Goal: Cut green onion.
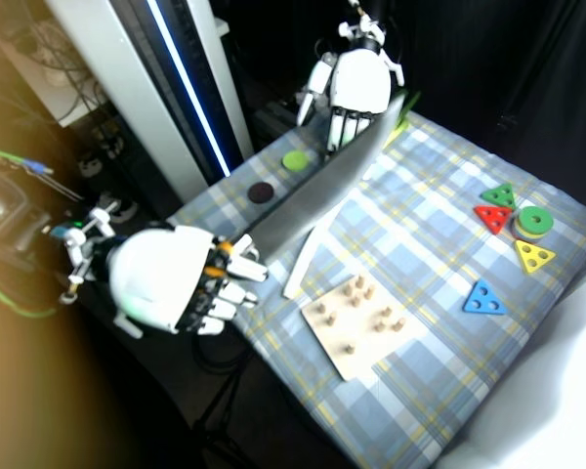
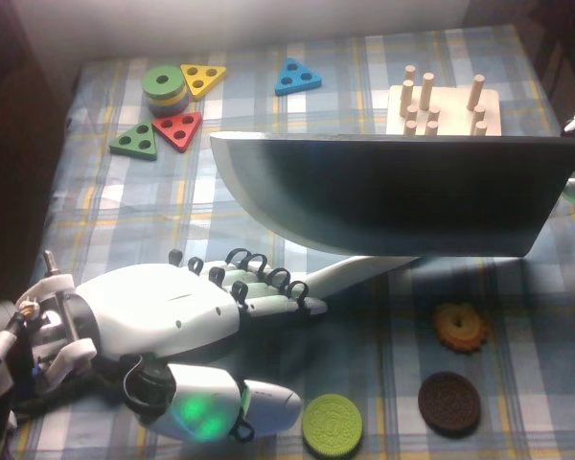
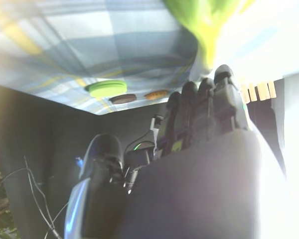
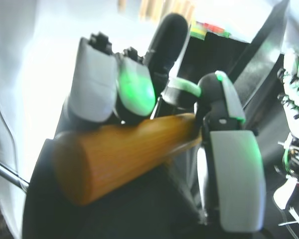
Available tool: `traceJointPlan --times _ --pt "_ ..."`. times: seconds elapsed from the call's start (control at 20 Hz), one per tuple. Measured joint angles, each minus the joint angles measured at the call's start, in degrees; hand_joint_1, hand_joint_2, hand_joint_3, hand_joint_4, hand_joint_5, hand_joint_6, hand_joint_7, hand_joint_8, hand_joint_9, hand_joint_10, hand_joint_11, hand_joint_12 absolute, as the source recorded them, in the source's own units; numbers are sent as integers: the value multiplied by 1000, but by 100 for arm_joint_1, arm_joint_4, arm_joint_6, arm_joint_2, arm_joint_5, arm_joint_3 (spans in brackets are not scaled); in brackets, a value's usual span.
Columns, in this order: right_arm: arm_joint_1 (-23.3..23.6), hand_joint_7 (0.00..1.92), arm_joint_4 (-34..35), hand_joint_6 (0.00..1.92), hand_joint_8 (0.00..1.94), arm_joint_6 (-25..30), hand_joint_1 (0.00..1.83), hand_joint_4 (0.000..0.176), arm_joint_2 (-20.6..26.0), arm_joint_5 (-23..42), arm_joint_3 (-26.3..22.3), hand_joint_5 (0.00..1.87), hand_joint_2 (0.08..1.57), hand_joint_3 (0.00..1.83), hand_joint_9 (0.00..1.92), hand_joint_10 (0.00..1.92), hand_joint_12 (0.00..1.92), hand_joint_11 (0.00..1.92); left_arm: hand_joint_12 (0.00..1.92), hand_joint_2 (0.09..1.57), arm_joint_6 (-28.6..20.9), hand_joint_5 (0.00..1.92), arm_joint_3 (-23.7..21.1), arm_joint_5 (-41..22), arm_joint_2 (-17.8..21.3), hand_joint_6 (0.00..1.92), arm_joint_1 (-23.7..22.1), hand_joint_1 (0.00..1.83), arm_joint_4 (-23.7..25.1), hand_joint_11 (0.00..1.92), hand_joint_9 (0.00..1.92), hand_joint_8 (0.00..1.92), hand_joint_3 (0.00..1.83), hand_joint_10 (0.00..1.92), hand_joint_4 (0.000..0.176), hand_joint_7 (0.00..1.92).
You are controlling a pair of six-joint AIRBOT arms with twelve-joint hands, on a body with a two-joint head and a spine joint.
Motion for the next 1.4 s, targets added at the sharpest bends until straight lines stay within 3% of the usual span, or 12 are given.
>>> traceJointPlan --times 0.3,0.35,0.45,0.55,0.8,1.1,1.4 --pt "7 1463 -68 1921 1941 13 958 176 9 -31 33 1275 1334 1 1559 1921 1921 1590 0 1285 0 85 0 -50 -4 8 -9 0 -37 0 39 7 0 6 0 75" --pt "70 1360 -96 1921 1941 -13 940 176 9 -37 48 1179 1327 0 1483 1921 1921 1540 0 1291 0 83 0 -55 -4 6 -9 0 -50 0 40 5 1 7 0 72" --pt "267 1338 -122 1921 1941 -46 803 175 -20 9 79 1152 1313 0 1450 1921 1921 1491 0 1291 0 59 0 -57 -4 1 -20 0 -57 0 20 2 1 5 0 50" --pt "627 1308 -109 1921 1941 -42 868 175 -87 199 149 1086 1329 1 1447 1921 1921 1488 0 1286 0 58 0 -63 -9 3 -20 0 -57 0 40 9 0 11 0 68" --pt "890 1321 -79 1921 1941 -72 881 175 -72 413 361 1070 1332 2 1446 1921 1921 1477 0 1280 0 7 -24 -133 -2 0 -20 0 -153 0 0 0 0 0 0 5" --pt "1233 1331 -59 1921 1941 -190 873 176 -42 -149 723 1133 1340 1 1457 1921 1921 1489 0 1292 -2 0 -264 -1276 348 0 11 0 -614 0 0 0 3 0 0 0" --pt "1445 1341 -85 1921 1941 -334 820 175 -59 -774 973 1116 1353 4 1468 1921 1921 1515 0 1305 0 4 -413 -2605 756 0 461 0 -1453 0 1 0 6 0 0 0"
